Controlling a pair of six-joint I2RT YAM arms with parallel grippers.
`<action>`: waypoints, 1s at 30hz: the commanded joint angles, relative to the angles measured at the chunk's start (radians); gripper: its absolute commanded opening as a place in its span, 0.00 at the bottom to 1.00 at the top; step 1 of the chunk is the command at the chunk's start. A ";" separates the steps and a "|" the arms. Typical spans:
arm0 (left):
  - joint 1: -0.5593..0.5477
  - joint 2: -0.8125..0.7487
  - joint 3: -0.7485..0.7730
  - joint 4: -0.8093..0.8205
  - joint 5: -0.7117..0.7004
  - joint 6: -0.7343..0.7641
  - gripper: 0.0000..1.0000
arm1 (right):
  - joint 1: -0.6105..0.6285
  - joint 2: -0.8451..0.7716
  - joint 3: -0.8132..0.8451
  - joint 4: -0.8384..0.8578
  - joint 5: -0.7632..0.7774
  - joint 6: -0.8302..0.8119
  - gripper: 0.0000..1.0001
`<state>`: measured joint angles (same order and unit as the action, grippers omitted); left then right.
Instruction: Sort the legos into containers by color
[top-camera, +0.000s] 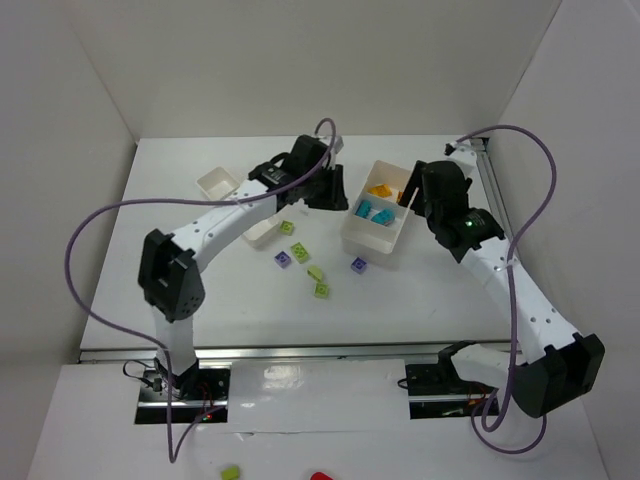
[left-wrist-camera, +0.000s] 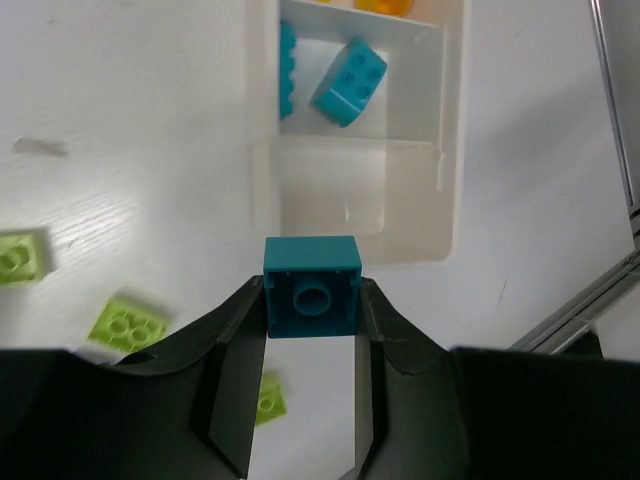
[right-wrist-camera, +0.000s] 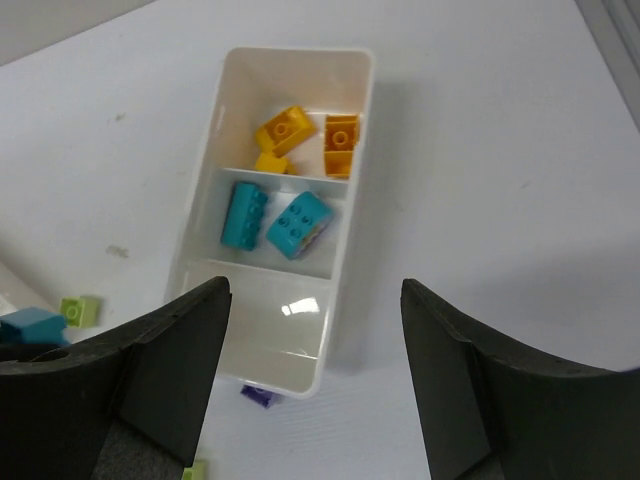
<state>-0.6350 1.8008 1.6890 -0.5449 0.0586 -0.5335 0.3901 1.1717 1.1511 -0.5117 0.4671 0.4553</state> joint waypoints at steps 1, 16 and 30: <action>-0.040 0.182 0.201 -0.003 0.087 0.021 0.31 | -0.055 -0.047 0.003 -0.089 -0.007 0.035 0.76; -0.083 0.663 0.730 0.031 0.087 0.004 0.42 | -0.119 -0.096 -0.016 -0.174 -0.033 0.046 0.76; -0.083 0.363 0.475 -0.033 -0.095 0.090 0.77 | -0.119 -0.067 -0.036 -0.145 -0.088 0.046 0.76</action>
<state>-0.7197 2.3539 2.2627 -0.5602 0.0586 -0.4927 0.2783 1.1019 1.1320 -0.6796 0.3992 0.4973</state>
